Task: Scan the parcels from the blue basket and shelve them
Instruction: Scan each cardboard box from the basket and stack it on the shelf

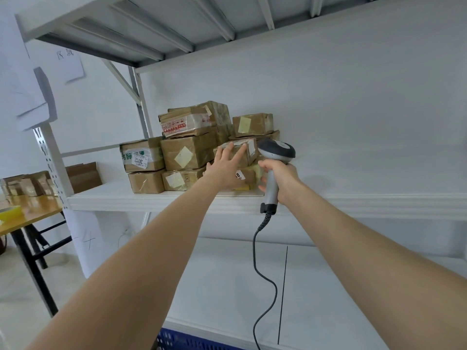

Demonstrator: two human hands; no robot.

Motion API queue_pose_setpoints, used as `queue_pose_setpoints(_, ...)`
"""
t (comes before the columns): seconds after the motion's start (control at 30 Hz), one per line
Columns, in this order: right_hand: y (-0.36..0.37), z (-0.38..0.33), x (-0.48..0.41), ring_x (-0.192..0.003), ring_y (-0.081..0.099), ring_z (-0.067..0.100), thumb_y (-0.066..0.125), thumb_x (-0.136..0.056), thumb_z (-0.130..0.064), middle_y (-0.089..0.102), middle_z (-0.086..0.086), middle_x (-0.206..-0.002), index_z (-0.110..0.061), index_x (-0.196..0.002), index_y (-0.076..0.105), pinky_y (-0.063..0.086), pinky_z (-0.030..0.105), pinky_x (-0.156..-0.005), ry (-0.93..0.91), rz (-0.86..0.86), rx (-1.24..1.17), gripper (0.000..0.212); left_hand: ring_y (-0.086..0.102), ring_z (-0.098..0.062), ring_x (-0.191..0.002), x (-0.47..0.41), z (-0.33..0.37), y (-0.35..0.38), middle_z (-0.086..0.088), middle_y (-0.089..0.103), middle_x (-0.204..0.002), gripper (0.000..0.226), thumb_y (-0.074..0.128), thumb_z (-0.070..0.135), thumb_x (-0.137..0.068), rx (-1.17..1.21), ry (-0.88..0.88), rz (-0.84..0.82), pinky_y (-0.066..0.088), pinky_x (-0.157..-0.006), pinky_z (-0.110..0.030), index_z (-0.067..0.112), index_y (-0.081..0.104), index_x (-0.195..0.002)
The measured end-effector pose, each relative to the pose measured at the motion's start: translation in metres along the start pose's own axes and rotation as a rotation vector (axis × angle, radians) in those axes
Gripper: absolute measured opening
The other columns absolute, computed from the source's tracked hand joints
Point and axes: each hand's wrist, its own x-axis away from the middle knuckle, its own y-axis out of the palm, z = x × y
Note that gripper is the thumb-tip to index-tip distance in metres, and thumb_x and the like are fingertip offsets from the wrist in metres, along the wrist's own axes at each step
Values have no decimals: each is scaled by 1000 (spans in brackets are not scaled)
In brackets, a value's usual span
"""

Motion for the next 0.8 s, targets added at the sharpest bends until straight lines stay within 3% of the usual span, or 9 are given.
queue_pose_setpoints(0.13,-2,3,-6,-103,62,30,76,-76,-14,65,9,-113,-10,-118,60,56,36,-65,6,6,19,45,-12,-32,-146,-10,-6,3,-6,-7,-160,99,67,33,-86,25,24,-5,18,-115,-57,35,-7,-152)
queue_pose_setpoints(0.33,-6,8,-7,-99,64,27,74,-79,-13,65,7,-97,-7,-117,60,57,42,-76,-3,0,20,41,-6,-30,-147,-10,-8,3,-3,-9,-160,103,70,38,-83,-7,8,10,15,-113,-62,35,-7,-151)
queue_pose_setpoints(0.5,0,7,8,-96,67,25,72,-79,-12,67,7,-103,-7,-118,60,57,40,-74,-10,-8,31,41,1,-30,-147,6,-14,4,-6,-8,-160,109,72,40,-80,-60,-6,26,12,-115,-59,35,-10,-151)
queue_pose_setpoints(0.63,8,11,30,-81,66,21,72,-81,-12,65,3,-81,-6,-109,64,58,39,-79,-11,-14,20,30,8,-31,-146,28,-19,1,-8,-6,-160,108,73,39,-79,-63,-19,25,19,-116,-54,34,-8,-151)
queue_pose_setpoints(0.8,20,37,69,-62,64,18,72,-84,-17,70,9,-80,-5,-103,65,55,32,-71,36,-89,26,24,31,-32,-138,72,-35,3,-9,3,-159,97,69,36,-81,-5,-29,21,40,-104,-47,30,4,-153)
